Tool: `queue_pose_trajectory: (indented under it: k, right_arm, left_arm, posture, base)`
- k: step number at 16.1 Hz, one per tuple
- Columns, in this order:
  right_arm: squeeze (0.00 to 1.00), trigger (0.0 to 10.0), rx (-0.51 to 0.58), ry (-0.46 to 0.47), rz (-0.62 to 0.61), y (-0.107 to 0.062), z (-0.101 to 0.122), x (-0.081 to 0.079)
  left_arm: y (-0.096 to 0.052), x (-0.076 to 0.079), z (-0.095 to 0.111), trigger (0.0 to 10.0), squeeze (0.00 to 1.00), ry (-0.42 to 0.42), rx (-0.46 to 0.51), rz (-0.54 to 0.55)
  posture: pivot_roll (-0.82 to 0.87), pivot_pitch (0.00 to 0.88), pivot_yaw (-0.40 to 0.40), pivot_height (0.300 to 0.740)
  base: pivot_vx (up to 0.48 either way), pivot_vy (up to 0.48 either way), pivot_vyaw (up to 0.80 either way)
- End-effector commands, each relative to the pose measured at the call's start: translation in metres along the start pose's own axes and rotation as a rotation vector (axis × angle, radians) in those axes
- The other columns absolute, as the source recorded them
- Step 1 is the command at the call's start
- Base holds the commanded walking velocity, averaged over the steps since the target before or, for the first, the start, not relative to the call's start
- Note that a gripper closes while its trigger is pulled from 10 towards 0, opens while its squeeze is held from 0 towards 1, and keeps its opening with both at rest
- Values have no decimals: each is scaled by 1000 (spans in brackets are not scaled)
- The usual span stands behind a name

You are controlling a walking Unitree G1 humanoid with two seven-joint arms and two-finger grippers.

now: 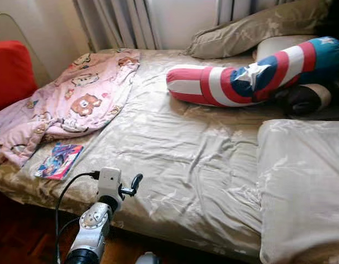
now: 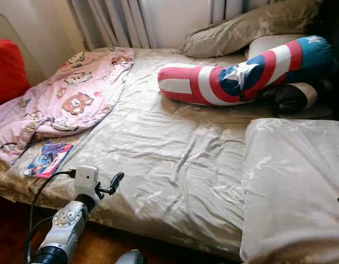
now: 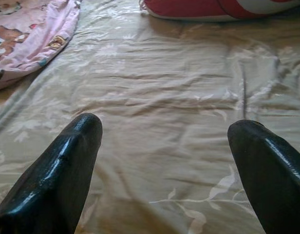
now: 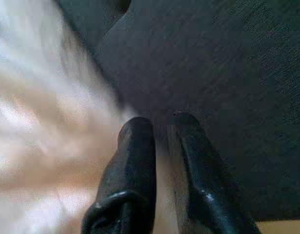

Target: Clean up the room

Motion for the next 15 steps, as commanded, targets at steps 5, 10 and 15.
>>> queue_pose_trajectory:
  k: [5,10,15]
  right_arm:
    - [0,10000,214,-34,132,-6,43,-33]
    - [0,10000,22,82,769,-106,-23,-173]
    - [0,10000,-165,-50,1016,-172,-84,-206]
  left_arm:
    - [-2,3,-7,10000,0,0,-28,-13]
    - [-4,8,-25,10000,0,-17,-98,-9]
    - [-14,8,-52,10000,0,-61,-214,25]
  posture:
    - [3,17,55,656]
    - [1,4,41,656]
    - [11,0,14,691]
  base:
    - [0,0,0]
    - [0,0,0]
    - [0,0,0]
Point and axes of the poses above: a point about 5 cm out from each wrist's last joint towards the gripper, its own y axis pointing out of the wrist towards the gripper, its own z axis along the axis of the wrist's last joint, x = y × z, the point moved 4 cm from there along y, pointing out of the wrist towards the gripper, and after that the axes turned 10 degrees about y, right-handed, at the moved point
